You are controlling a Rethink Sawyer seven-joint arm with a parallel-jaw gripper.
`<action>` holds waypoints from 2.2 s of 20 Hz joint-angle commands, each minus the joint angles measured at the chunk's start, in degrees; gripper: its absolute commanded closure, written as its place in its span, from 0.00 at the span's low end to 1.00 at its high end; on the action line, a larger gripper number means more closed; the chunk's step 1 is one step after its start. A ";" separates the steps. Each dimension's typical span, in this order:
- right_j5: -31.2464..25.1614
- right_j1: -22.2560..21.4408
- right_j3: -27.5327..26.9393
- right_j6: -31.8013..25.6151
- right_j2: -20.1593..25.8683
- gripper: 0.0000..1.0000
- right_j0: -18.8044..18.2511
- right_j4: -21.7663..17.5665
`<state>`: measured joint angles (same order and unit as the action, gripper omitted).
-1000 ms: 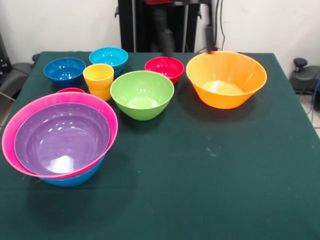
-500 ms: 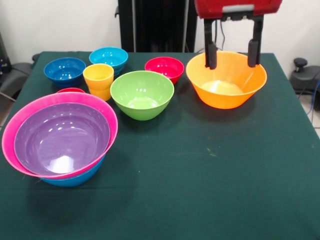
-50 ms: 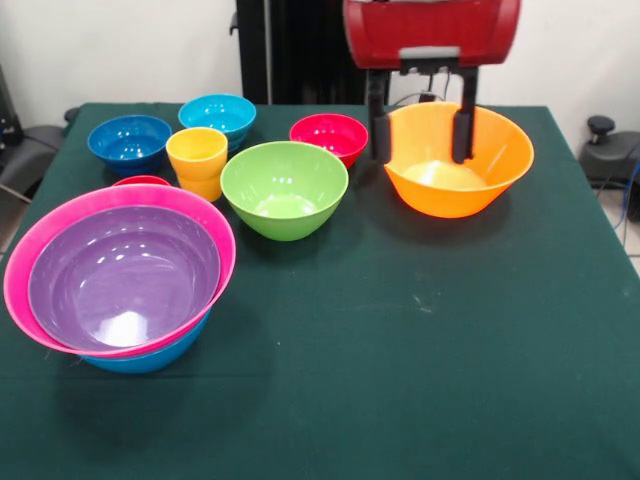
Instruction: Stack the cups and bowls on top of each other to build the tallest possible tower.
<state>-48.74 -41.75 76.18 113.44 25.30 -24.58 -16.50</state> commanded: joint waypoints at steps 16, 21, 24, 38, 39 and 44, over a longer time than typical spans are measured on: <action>3.51 3.79 5.54 4.56 -5.29 0.00 1.08 0.63; 4.49 4.26 6.79 3.40 -5.21 0.00 0.58 0.61; 4.59 4.18 7.25 3.05 -5.29 0.00 0.49 0.61; 8.50 7.57 8.23 2.02 -4.85 0.00 -0.28 0.10; 8.88 7.65 8.61 2.16 -4.90 0.00 -0.38 0.13; 9.45 7.11 10.60 1.63 -4.99 0.00 -1.16 0.33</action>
<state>-41.64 -38.27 80.06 113.44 20.99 -24.90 -14.91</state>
